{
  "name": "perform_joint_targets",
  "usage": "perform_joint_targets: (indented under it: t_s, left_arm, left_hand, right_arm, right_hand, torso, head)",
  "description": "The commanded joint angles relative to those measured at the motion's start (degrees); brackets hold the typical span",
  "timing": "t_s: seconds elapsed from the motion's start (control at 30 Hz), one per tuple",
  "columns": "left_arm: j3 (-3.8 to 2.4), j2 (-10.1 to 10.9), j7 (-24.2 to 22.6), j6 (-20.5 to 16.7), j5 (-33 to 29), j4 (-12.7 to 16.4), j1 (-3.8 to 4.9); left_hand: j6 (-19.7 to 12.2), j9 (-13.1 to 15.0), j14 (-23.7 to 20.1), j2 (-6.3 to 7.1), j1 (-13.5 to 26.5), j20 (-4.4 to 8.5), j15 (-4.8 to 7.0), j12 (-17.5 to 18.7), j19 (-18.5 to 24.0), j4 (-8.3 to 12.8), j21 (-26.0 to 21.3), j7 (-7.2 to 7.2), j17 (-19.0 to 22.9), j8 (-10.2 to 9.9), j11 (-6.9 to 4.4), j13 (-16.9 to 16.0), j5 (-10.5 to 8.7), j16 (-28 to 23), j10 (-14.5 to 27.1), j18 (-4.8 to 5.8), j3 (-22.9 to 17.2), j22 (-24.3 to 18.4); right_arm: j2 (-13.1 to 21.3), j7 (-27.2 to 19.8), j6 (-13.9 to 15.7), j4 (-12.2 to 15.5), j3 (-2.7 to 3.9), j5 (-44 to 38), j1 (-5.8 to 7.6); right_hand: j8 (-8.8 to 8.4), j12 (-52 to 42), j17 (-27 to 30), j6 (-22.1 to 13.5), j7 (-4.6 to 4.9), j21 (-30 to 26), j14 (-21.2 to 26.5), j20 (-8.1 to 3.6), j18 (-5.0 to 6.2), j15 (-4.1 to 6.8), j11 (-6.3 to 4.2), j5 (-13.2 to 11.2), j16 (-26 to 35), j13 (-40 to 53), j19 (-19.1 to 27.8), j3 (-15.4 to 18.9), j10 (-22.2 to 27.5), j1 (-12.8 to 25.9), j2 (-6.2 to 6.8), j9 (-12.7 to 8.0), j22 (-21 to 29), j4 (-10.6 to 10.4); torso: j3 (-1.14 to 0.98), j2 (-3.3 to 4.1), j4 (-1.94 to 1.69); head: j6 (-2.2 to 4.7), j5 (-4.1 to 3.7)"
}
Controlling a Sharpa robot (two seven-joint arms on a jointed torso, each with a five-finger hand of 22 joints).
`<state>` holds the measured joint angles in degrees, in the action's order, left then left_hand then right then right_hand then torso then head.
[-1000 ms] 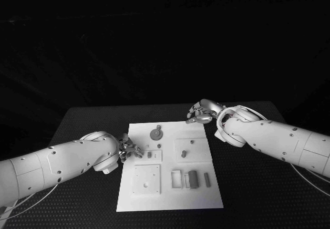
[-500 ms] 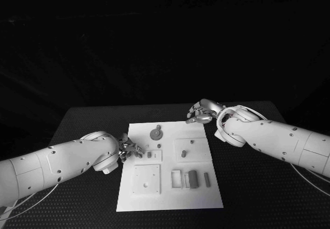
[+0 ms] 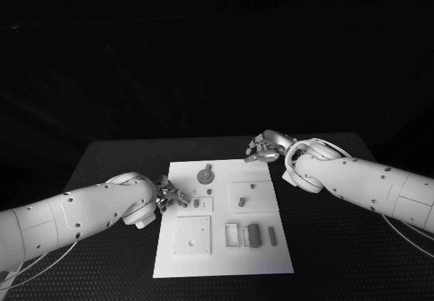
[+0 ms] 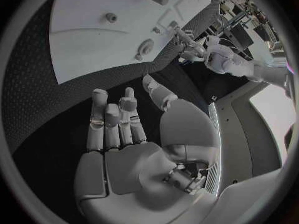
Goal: Assemble the parts on the task board
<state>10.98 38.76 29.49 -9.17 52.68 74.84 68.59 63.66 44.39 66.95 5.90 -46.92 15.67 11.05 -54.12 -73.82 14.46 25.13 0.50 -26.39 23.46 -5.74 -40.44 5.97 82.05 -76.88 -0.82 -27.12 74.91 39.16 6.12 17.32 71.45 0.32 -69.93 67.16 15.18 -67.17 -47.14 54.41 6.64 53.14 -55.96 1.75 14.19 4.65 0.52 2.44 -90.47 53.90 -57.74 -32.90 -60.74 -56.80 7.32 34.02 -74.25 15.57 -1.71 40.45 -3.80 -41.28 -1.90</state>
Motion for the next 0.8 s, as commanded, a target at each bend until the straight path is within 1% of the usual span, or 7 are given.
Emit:
perform_joint_targets:
  t_s: [0.03, 0.2, 0.37, 0.53, 0.8]
  left_arm:
    - [-0.03, -0.04, -1.15, -0.18, 0.81, 0.06, 0.01]
    - [-0.05, -0.06, -1.29, -0.09, 1.59, -0.34, 0.01]
    - [-0.08, -0.12, -1.48, 0.48, 1.85, -0.38, 0.02]
    - [-0.09, -0.15, -1.54, 1.18, 2.47, -0.37, 0.02]
    - [-0.1, -0.11, -1.23, 2.62, 2.19, -0.33, 0.03]
  left_hand:
    - [0.16, 0.14, -0.4, 0.11, -0.74, 0.08, 0.06, -0.3, 0.15, 0.59, -0.16, 0.18, 0.07, -0.26, 0.05, 0.1, -0.34, 0.14, 0.22, 0.81, 0.04, 1.03]
    - [0.22, 0.26, -0.39, 0.14, -1.13, 0.07, 0.04, -0.31, 0.12, 1.1, -0.18, 0.19, 0.06, -0.37, 0.06, 0.11, -0.5, 0.15, 0.22, 0.82, 0.12, 1.02]
    - [0.26, 0.34, -0.39, 0.05, -1.48, 0.06, 0.03, -0.32, 0.1, 1.45, -0.21, 0.19, 0.05, -0.47, 0.06, 0.12, -0.53, 0.16, 0.21, 0.82, 0.13, 1.02]
    - [0.33, 0.47, -0.41, -0.07, -2.14, 0.05, 0.01, -0.32, 0.09, 1.88, -0.25, 0.2, 0.05, -0.61, 0.06, 0.14, -0.53, 0.16, 0.23, 0.82, 0.12, 1.01]
    - [0.42, 0.54, -0.41, -0.31, -2.45, 0.03, -0.01, -0.33, 0.07, 1.87, -0.27, 0.19, 0.04, -0.67, 0.06, 0.15, -0.51, 0.17, 0.22, 0.82, 0.08, 1.01]
  right_arm:
    - [-0.04, -0.45, -0.57, -0.01, 0.03, -0.14, -0.01]
    - [-0.08, -0.46, -0.58, -0.02, 0.03, -0.14, -0.01]
    - [-0.15, -0.45, -0.61, -0.05, 0.03, -0.14, -0.01]
    - [-0.2, -0.47, -0.61, -0.08, 0.03, -0.14, -0.02]
    - [-0.2, -0.46, -0.62, -0.08, 0.03, -0.14, -0.02]
  right_hand:
    - [-0.3, -0.29, 0.05, 0.08, 0.38, -0.15, 0.03, -0.04, 0.81, 0.56, 0.11, 0.33, -0.16, -0.07, 0.52, -0.19, 0.43, 0.64, 0.08, 0.06, 0.07, -0.1]
    - [-0.3, -0.29, 0.06, 0.08, 0.38, -0.14, 0.04, -0.04, 0.81, 0.55, 0.11, 0.33, -0.16, -0.08, 0.52, -0.19, 0.44, 0.65, 0.08, 0.07, 0.07, -0.1]
    - [-0.3, -0.3, 0.06, 0.08, 0.38, -0.14, 0.04, -0.04, 0.81, 0.55, 0.11, 0.33, -0.16, -0.08, 0.52, -0.19, 0.44, 0.65, 0.08, 0.07, 0.07, -0.1]
    - [-0.3, -0.3, 0.06, 0.08, 0.38, -0.14, 0.04, -0.04, 0.81, 0.55, 0.11, 0.33, -0.16, -0.08, 0.52, -0.19, 0.44, 0.65, 0.07, 0.08, 0.07, -0.11]
    - [-0.31, -0.3, 0.06, 0.08, 0.38, -0.14, 0.04, -0.04, 0.81, 0.55, 0.12, 0.33, -0.17, -0.09, 0.52, -0.19, 0.44, 0.66, 0.06, 0.08, 0.08, -0.11]
  torso:
    - [0.01, 0.02, 0.03]
    - [-0.03, 0.02, 0.01]
    - [0.0, 0.03, 0.02]
    - [-0.02, 0.0, 0.03]
    - [-0.04, -0.03, 0.01]
  head:
    - [0.04, -0.03]
    - [-0.06, -0.06]
    - [-0.05, -0.11]
    - [-0.09, -0.13]
    - [-0.18, -0.05]
